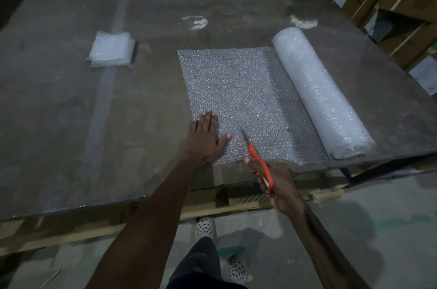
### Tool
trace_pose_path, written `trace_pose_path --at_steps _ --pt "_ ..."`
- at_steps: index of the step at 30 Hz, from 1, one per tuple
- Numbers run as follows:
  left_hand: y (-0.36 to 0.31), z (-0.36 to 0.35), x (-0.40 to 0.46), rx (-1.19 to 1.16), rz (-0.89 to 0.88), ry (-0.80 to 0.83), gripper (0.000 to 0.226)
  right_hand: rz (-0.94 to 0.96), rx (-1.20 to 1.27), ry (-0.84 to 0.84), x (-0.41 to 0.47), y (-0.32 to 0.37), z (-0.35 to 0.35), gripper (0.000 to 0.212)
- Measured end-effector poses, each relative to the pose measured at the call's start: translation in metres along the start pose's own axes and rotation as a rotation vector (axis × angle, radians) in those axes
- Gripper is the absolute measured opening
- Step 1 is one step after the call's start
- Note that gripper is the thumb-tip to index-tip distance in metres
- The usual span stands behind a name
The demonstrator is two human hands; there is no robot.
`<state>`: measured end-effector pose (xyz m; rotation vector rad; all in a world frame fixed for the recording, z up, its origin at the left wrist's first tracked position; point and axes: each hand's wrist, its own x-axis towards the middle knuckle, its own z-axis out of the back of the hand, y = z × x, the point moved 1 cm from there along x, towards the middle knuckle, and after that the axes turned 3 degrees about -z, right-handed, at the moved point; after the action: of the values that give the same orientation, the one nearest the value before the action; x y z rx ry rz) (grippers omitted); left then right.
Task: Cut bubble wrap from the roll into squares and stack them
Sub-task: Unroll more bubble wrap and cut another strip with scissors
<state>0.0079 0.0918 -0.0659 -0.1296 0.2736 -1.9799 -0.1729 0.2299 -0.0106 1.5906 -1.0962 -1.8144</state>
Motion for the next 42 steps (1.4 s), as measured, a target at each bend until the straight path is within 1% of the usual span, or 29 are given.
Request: trace_pose_path --at_steps 9,16,22,31,35,42 --pt "-0.001 0.003 -0.002 -0.005 0.001 0.01 0.085 -0.035 -0.059 -0.038 0.012 0.015 -0.004 0.04" --pt "-0.003 0.005 -0.003 -0.01 -0.006 0.016 0.085 -0.012 -0.037 -0.01 0.013 0.01 -0.003 0.039" --pt "-0.002 0.003 -0.002 -0.012 0.009 0.012 0.088 -0.029 -0.059 -0.038 0.017 0.013 -0.006 0.039" --pt "-0.001 0.002 -0.001 -0.011 0.004 0.011 0.085 -0.023 -0.06 -0.007 0.03 0.017 -0.007 0.042" --pt "-0.001 0.003 -0.002 -0.03 0.009 0.014 0.083 -0.024 -0.052 0.002 0.03 0.014 -0.005 0.04" --pt "-0.003 0.006 -0.004 -0.036 0.004 0.007 0.084 -0.022 -0.051 0.006 0.033 0.028 -0.012 0.042"
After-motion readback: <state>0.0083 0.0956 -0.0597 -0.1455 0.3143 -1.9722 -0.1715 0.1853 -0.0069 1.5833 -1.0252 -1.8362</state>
